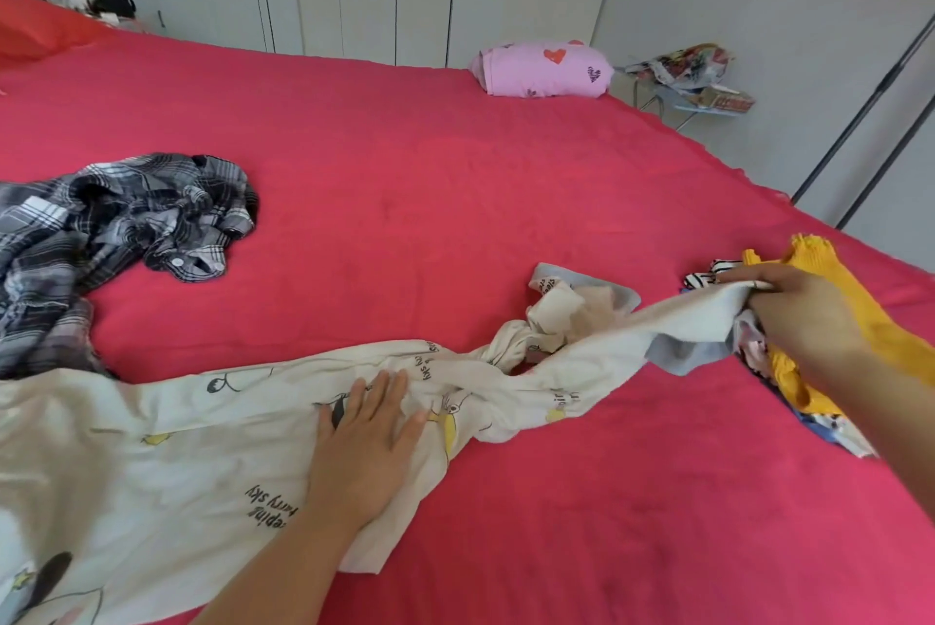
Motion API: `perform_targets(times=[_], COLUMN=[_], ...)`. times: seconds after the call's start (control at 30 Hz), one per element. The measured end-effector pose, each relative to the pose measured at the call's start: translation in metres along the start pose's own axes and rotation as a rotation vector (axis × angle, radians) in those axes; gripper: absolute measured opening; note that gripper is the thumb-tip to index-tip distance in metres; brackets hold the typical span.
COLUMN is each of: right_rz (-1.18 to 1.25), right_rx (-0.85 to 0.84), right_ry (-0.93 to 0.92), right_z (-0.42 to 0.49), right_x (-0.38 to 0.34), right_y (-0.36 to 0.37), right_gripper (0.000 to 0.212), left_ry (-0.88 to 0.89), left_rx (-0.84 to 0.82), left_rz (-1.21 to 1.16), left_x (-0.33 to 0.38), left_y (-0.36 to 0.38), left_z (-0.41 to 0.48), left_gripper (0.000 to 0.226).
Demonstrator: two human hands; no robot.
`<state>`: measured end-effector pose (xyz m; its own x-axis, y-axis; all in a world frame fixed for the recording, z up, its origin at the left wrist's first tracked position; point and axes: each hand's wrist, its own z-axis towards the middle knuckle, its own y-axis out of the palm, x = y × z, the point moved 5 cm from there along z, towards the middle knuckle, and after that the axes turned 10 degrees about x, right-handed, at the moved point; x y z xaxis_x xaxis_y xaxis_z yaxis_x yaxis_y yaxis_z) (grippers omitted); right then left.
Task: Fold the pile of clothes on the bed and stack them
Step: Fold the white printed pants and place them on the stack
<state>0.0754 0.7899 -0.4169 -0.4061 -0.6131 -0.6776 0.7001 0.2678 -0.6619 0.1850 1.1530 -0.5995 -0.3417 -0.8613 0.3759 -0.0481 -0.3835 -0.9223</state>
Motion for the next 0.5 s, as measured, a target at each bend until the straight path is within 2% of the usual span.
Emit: perform_targets(times=[0.07,0.1,0.17,0.23,0.27,0.33,0.4,0.47,0.5], right_rz=[-0.061,-0.171,-0.576,-0.985,-1.114,-1.126,-1.019,-0.874,-0.712], right_rx=[0.019,-0.007,-0.255,-0.573,-0.705,-0.793,-0.697,-0.450,-0.315], right_ry=[0.049,0.036,-0.046,-0.104,-0.141,-0.093,-0.106,-0.137,-0.113], right_z=[0.008,0.008,-0.001,-0.022,-0.028,-0.027,-0.010,0.010,0.018], right_x=[0.015,0.023,0.040,0.056,0.064,0.065,0.048,0.030,0.024], right_y=[-0.005,-0.002,0.018,0.042,0.050,0.058,0.066,0.077,0.086], right_gripper=[0.038,0.029,0.019,0.025,0.029,0.034,0.030,0.022,0.025], left_ry=[-0.008,-0.009,-0.001,0.005,0.012,0.031,0.035,0.028,0.033], left_rx=[0.004,0.010,0.035,0.061,0.083,0.123,0.171,0.184,0.197], left_rz=[-0.016,-0.023,-0.024,0.003,0.021,0.045,0.036,0.030,0.032], left_x=[-0.001,-0.002,-0.001,0.000,0.000,0.001,0.003,0.000,-0.001], left_y=[-0.001,-0.001,-0.001,0.000,0.001,0.003,0.000,0.005,0.005], left_z=[0.000,0.001,0.001,0.000,0.001,0.000,0.000,0.000,0.001], left_gripper=[0.066,0.063,0.074,0.085,0.084,0.081,0.095,0.105,0.104])
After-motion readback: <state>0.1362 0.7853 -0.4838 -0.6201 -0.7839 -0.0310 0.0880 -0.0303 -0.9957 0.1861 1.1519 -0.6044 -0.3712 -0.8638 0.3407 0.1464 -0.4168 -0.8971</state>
